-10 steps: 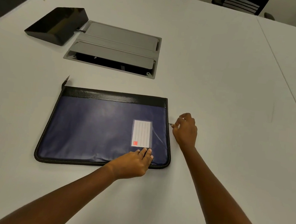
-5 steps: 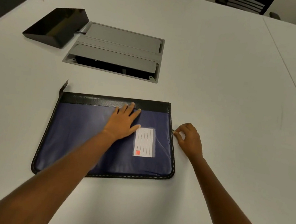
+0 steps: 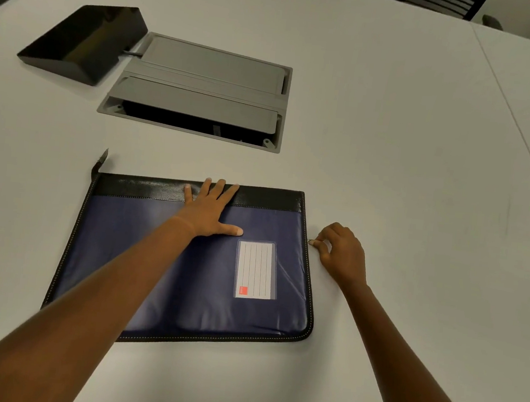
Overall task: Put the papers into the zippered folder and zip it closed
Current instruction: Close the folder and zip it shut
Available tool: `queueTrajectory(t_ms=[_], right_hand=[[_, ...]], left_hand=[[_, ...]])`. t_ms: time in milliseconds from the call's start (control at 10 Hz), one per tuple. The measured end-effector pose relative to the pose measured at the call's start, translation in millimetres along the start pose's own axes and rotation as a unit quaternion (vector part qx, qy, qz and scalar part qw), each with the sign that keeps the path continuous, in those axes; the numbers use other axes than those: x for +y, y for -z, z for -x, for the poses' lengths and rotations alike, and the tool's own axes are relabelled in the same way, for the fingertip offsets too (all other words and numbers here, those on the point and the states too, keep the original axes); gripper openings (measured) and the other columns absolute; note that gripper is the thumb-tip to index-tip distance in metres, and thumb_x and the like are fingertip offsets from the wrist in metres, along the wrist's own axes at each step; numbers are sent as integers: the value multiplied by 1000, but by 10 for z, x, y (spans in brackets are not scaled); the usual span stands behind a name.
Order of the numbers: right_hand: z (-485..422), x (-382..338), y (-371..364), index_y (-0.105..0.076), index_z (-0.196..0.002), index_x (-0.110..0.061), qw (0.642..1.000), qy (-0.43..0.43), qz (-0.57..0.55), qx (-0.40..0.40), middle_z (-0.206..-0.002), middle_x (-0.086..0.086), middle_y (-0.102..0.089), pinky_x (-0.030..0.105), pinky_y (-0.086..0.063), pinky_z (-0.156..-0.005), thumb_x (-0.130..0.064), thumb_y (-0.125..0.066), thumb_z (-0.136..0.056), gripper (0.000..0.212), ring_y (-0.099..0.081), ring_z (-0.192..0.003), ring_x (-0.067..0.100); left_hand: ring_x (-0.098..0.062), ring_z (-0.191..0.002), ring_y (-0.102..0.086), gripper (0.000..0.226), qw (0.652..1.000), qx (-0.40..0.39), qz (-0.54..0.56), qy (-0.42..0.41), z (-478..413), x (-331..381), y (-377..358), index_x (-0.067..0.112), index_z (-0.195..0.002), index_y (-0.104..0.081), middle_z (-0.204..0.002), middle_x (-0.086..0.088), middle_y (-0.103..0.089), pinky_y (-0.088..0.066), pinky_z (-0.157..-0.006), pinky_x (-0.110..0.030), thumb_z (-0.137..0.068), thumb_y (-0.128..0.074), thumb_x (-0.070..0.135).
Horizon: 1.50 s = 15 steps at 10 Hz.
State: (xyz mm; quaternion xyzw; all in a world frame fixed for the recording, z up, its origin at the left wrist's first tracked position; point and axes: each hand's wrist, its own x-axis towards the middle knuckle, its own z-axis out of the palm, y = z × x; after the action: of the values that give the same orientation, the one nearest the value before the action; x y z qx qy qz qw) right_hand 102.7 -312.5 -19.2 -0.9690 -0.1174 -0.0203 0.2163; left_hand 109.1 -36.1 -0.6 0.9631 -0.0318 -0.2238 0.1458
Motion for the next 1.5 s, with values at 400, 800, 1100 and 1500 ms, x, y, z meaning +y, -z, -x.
queueTrajectory(t_ms=[400, 800, 1100, 1500], right_hand=[[-625, -186, -15, -62, -84, 2, 998, -42, 41, -18, -95, 16, -62, 36, -45, -66, -18, -57, -87, 21, -58, -82, 33], [-815, -335, -104, -62, -79, 0, 988, -155, -6, -22, -87, 18, -61, 31, -39, -64, -5, -49, -84, 15, -58, -82, 33], [324, -516, -148, -48, -124, -5, 960, -208, -189, -11, -127, 14, -55, 27, -37, -92, -22, -47, -94, 35, -51, -118, 29], [1542, -649, -27, -59, -96, -11, 919, -327, -217, 30, -89, 7, -59, 16, -42, -57, -21, -57, -88, 13, -57, -75, 20]], left_hand=[[-30, -144, 15, 97, 1000, -5, 4, -15, -25, -42, -31, 25, -146, 6, -158, -4, 9, 7, -111, -62, -80, -56, 56], [-30, -144, 15, 96, 1000, -2, 1, -18, -40, -48, -61, 25, -146, 7, -158, -5, 9, 7, -111, -62, -80, -55, 57], [-28, -145, -3, 83, 998, 53, -17, -39, 22, -112, 15, 32, -146, -7, -156, -8, -11, 2, -114, -59, -81, -51, 60], [-31, -138, -23, 70, 987, 135, -70, 46, 317, -889, 16, 29, -146, -16, -147, -7, -31, -15, -114, -56, -87, -39, 60]])
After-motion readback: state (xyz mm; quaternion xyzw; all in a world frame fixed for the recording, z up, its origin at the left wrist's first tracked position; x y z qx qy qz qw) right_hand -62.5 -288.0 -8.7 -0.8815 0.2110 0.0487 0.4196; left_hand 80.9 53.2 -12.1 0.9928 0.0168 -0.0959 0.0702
